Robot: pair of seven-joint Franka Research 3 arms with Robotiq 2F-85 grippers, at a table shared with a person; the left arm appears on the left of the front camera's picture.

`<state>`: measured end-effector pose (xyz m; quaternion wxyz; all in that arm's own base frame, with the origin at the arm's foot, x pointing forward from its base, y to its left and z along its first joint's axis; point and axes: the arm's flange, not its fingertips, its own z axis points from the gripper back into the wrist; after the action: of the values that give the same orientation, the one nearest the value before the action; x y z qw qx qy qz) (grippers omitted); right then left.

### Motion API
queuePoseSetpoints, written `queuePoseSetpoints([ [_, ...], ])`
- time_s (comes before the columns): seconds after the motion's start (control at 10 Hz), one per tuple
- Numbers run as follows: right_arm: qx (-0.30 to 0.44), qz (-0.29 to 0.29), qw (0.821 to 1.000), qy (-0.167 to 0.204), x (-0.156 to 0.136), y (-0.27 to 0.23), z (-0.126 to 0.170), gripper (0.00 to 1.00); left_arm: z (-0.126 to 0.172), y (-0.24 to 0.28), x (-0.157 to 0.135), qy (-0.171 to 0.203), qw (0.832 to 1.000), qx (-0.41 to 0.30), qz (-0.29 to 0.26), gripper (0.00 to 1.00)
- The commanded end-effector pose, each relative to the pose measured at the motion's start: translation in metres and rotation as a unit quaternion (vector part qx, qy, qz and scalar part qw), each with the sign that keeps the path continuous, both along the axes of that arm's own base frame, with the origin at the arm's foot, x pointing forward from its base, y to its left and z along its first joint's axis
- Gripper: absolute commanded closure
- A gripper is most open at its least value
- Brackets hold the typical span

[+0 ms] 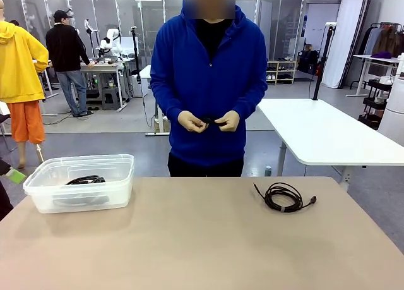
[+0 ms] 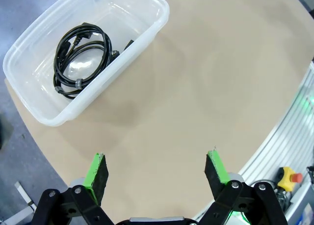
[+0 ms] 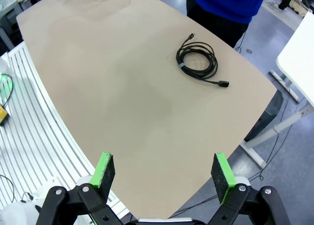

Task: Organize and store the cables.
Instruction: Place the USB Extension Cable into the Organizing box.

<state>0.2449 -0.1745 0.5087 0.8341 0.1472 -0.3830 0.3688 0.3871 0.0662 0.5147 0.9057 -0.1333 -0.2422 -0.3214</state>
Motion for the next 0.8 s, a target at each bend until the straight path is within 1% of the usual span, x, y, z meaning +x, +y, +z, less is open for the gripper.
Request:
queuePoseSetpoints([
  [0.0, -0.038, 0.016, 0.999, 0.002, 0.022, 0.019, 0.009, 0.0, 0.001, 0.002, -0.003, 0.004, 1.0, 0.001, -0.002, 0.0],
  [0.1, -0.063, 0.032, 0.997, 0.008, 0.038, 0.033, 0.01, 0.0, 0.001, 0.002, -0.003, 0.004, 1.0, 0.001, -0.002, 0.0],
  [0.2, -0.081, 0.058, 0.995, 0.017, 0.063, 0.053, 0.01, 0.0, 0.001, 0.002, -0.003, 0.004, 1.0, 0.001, -0.002, 0.0],
  [0.3, -0.109, 0.082, 0.991, 0.016, 0.089, 0.074, 0.011, 0.0, 0.001, 0.002, -0.003, 0.004, 1.0, 0.001, -0.002, 0.0],
  [0.4, -0.14, 0.112, 0.984, 0.019, 0.125, 0.1, 0.008, 0.0, 0.001, 0.002, -0.003, 0.004, 1.0, 0.001, -0.002, 0.0],
  [0.5, -0.176, 0.129, 0.976, 0.024, 0.157, 0.119, 0.002, 0.0, 0.001, 0.002, -0.003, 0.004, 1.0, 0.001, -0.002, 0.0],
  [0.6, -0.185, 0.148, 0.971, 0.033, 0.185, 0.136, -0.006, 0.0, 0.001, 0.002, -0.003, 0.004, 1.0, 0.001, -0.002, 0.0],
  [0.7, -0.195, 0.173, 0.964, 0.044, 0.206, 0.152, -0.017, 0.0, 0.001, 0.002, -0.003, 0.004, 1.0, 0.001, -0.002, 0.0],
])
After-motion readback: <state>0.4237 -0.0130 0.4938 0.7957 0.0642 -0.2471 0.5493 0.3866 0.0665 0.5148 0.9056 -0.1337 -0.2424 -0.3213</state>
